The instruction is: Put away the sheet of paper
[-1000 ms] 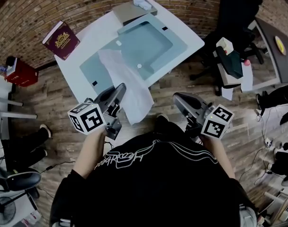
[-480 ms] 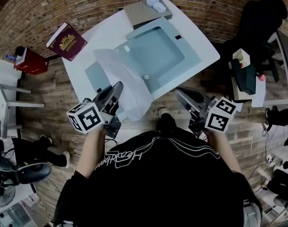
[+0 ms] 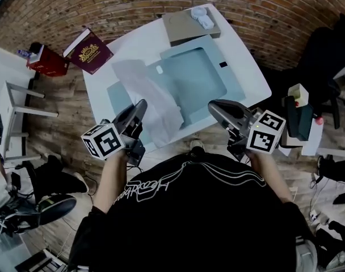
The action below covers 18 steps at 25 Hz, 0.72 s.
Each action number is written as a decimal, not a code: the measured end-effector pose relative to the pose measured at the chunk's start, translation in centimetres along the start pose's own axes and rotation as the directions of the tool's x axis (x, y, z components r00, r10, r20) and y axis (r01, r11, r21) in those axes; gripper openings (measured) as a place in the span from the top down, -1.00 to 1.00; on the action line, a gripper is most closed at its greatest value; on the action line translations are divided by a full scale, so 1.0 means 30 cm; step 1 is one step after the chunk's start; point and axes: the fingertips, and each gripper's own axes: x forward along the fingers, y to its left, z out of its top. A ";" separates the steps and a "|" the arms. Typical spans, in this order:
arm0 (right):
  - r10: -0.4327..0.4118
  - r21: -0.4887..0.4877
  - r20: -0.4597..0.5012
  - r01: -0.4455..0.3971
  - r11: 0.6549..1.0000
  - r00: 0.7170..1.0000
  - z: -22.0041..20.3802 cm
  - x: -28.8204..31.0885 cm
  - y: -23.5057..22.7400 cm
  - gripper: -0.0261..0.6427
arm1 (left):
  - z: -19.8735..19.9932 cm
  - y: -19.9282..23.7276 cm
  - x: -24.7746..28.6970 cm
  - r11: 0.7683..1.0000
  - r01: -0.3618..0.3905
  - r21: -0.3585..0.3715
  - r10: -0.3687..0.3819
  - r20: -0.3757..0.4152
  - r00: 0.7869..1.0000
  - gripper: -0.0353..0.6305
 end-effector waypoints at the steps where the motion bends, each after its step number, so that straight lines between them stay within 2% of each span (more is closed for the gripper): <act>1: 0.015 -0.005 -0.008 -0.015 1.000 1.000 0.011 0.006 -0.007 0.92 | 0.005 0.001 0.004 1.000 -0.005 -0.002 0.005 0.007 1.000 0.80; 8: 0.082 -0.032 -0.048 -0.083 0.996 0.996 0.066 0.025 -0.069 0.92 | 0.000 0.025 0.034 1.000 -0.026 -0.016 0.026 0.009 1.000 0.80; 14: 0.103 -0.038 -0.056 -0.106 0.994 0.993 0.086 0.030 -0.087 0.92 | -0.011 0.021 0.056 0.998 0.028 -0.057 -0.027 0.024 0.999 0.80; 18: 0.099 -0.031 -0.061 -0.101 0.994 0.993 0.077 0.043 -0.090 0.92 | -0.031 0.086 0.068 0.994 0.045 -0.098 -0.044 0.005 0.999 0.80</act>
